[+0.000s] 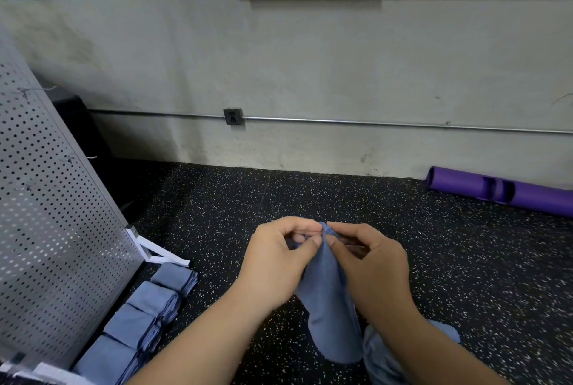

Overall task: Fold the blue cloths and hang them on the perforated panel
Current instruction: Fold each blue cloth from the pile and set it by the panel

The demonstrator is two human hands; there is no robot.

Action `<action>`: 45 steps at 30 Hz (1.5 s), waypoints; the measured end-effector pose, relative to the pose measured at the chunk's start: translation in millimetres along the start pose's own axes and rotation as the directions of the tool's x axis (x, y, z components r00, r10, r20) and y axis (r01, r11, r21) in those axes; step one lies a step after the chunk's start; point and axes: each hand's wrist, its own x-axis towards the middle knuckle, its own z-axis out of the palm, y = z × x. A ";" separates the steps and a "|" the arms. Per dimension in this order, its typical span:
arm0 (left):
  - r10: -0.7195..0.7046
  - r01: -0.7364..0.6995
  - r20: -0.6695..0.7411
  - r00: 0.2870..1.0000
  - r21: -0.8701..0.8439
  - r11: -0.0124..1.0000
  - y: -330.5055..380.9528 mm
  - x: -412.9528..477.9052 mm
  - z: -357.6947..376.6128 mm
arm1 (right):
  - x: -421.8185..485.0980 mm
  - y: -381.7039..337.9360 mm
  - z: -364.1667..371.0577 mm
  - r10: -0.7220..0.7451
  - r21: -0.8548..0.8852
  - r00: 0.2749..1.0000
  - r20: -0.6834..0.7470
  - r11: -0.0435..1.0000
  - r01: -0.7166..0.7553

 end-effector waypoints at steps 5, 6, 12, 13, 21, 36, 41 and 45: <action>0.084 -0.077 -0.034 0.996 0.191 0.979 -3.1 2.8 -5.6 | 0.4 -1.1 -1.7 -0.005 0.020 1.000 0.012 1.000 0.005; 0.092 -0.081 -0.042 0.995 0.211 0.974 -4.7 3.6 -6.1 | 0.9 -1.0 -1.8 -0.004 0.033 1.000 0.013 0.999 0.003; 0.112 -0.100 0.002 0.994 0.481 0.871 -22.2 12.4 -18.2 | 14.8 -2.5 -11.8 0.033 0.163 0.999 0.015 0.986 -0.035; 0.111 -0.101 0.008 0.994 0.495 0.863 -24.2 14.3 -21.0 | 17.6 -3.3 -14.3 0.037 0.197 0.999 0.012 0.980 -0.039; 0.183 -0.218 0.121 0.976 0.638 0.738 -35.3 23.6 -34.7 | 33.7 -4.0 -33.2 0.001 0.308 1.000 -0.025 0.951 0.006; 0.425 -0.425 0.138 0.895 0.557 0.714 -18.5 35.1 -58.1 | 58.1 17.6 -70.4 0.051 -0.118 0.994 0.098 0.992 -0.039; 0.406 -0.379 0.069 0.911 0.525 0.762 -9.3 29.6 -59.2 | 60.2 22.3 -69.4 0.050 -0.170 0.992 0.114 0.985 -0.031; 0.363 -0.333 0.005 0.932 0.409 0.849 -7.1 29.2 -59.5 | 58.9 19.7 -68.2 0.063 -0.126 0.992 0.106 0.991 -0.050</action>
